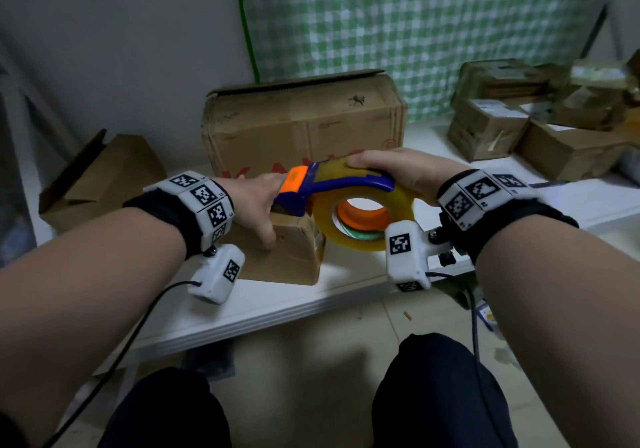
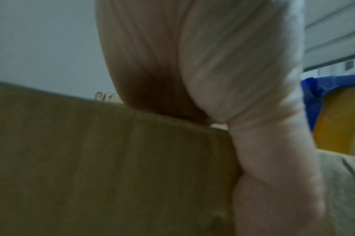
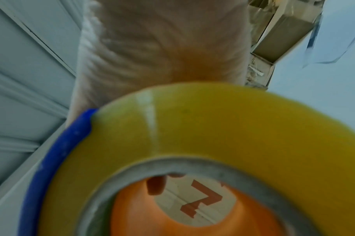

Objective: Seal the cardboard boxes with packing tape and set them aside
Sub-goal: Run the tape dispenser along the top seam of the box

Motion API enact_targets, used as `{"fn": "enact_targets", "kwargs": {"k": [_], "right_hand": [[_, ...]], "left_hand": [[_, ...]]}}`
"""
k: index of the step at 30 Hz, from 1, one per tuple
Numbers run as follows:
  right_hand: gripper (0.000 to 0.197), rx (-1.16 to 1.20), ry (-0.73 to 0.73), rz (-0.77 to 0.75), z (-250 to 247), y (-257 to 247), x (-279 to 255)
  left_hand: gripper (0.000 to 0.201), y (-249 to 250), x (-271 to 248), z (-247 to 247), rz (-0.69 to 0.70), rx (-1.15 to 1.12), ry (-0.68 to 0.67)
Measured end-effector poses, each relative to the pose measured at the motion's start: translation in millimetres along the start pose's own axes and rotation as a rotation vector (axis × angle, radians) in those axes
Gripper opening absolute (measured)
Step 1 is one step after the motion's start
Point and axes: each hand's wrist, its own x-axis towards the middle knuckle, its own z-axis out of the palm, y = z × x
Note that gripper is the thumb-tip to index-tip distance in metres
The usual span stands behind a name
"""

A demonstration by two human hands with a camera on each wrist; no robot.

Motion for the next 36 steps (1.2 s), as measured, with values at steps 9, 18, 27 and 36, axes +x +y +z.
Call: {"fn": "enact_targets", "kwargs": {"k": [9,18,27,36], "right_hand": [[0.070,0.128,0.076,0.044,-28.3,46.1,-17.3],[0.047,0.032,0.096,0.060,-25.2,72.8,-15.6],[0.035,0.044,0.133,0.051,6.5,71.1,-11.8],[0.038,0.121,0.143,0.025,23.7,79.3,-11.9]], "left_hand": [[0.120,7.3,-0.4,0.0,-0.063,0.087,-0.048],[0.120,18.3,-6.0,-2.5,-0.111,0.127,-0.041],[0.149,39.5,-11.4,-8.2,-0.198,0.051,-0.226],[0.054,58.0,9.7,22.1,-0.260,-0.063,0.166]]}}
